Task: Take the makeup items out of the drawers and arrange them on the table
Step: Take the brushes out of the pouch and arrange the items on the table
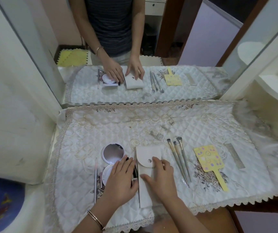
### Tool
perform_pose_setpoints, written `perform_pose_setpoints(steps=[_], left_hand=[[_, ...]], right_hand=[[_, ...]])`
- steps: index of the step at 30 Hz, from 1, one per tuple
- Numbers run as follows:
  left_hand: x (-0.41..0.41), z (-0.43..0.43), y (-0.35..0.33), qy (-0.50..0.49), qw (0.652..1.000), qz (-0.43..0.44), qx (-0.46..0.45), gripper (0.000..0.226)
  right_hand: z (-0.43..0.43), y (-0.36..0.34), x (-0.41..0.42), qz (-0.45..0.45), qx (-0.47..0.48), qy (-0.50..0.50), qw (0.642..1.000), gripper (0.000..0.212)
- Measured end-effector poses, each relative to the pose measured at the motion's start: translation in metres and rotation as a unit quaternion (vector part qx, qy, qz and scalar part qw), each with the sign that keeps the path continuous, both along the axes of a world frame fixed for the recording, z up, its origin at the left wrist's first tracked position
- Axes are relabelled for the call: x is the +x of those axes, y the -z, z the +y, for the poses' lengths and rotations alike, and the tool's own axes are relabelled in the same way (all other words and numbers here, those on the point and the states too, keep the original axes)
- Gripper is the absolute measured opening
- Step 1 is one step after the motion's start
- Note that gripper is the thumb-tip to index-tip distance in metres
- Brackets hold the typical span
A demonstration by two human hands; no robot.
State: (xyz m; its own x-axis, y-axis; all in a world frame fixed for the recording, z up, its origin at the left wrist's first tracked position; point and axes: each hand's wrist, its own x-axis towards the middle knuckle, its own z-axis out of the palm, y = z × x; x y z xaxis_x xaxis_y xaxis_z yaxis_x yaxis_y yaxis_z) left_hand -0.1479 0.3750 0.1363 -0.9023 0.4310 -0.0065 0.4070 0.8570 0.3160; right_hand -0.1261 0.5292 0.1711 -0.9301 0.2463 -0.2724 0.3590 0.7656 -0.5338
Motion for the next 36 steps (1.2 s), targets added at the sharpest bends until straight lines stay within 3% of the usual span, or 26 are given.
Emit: perform_pose_setpoints(steps=[6,10,14,22,27,33,36], left_hand=[[-0.005,0.019,-0.010,-0.004,0.993,0.049,0.104,0.059],[-0.001,0.043,-0.007,0.082,0.996,0.021,-0.010,0.079],[0.005,0.063,0.004,0.043,0.994,-0.029,-0.098,0.092],[0.011,0.072,-0.004,-0.063,0.985,-0.064,-0.148,0.095],[0.008,0.071,-0.006,-0.066,0.979,-0.109,-0.162,0.097],[0.007,0.072,-0.009,-0.052,0.980,-0.114,-0.157,0.095],[0.008,0.070,-0.006,-0.049,0.982,-0.111,-0.142,0.094]], right_hand=[[0.015,-0.008,0.001,0.056,-0.026,-0.003,0.998,0.051],[0.060,-0.011,-0.012,0.067,-0.014,0.065,0.996,0.044],[0.107,-0.012,-0.028,0.020,-0.016,0.077,0.997,0.045],[0.126,-0.006,-0.046,-0.063,-0.103,0.074,0.990,0.040],[0.124,-0.008,-0.052,-0.091,-0.129,0.074,0.985,0.024],[0.110,-0.008,-0.054,-0.115,-0.139,0.094,0.979,0.036],[0.103,-0.004,-0.055,-0.109,-0.123,0.084,0.983,0.022]])
